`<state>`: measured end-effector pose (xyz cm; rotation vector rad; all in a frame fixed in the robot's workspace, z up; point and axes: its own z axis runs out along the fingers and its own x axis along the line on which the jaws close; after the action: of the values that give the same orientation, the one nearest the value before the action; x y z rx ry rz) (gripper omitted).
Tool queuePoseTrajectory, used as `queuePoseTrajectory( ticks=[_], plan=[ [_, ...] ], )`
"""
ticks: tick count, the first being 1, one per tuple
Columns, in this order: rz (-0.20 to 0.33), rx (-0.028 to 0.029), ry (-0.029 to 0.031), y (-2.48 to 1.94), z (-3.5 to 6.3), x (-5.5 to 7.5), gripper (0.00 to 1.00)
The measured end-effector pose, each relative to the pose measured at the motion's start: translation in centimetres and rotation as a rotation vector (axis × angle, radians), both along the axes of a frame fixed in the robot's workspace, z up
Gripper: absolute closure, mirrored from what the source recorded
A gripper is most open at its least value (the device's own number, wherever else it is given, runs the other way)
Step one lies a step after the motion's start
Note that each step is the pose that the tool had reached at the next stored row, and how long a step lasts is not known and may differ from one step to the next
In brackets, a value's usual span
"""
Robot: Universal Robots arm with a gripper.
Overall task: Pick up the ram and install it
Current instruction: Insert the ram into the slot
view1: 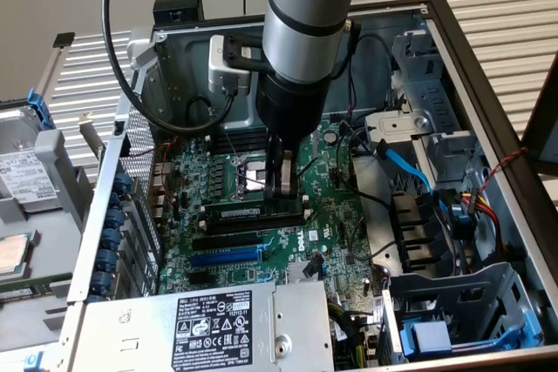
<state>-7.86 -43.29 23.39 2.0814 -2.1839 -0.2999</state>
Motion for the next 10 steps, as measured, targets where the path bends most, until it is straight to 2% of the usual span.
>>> queuePoseTrajectory(
  ticks=[10],
  plan=[
    [-0.012, 0.0024, 0.0, 0.0, -0.09, -0.06, 0.88]
  ],
)
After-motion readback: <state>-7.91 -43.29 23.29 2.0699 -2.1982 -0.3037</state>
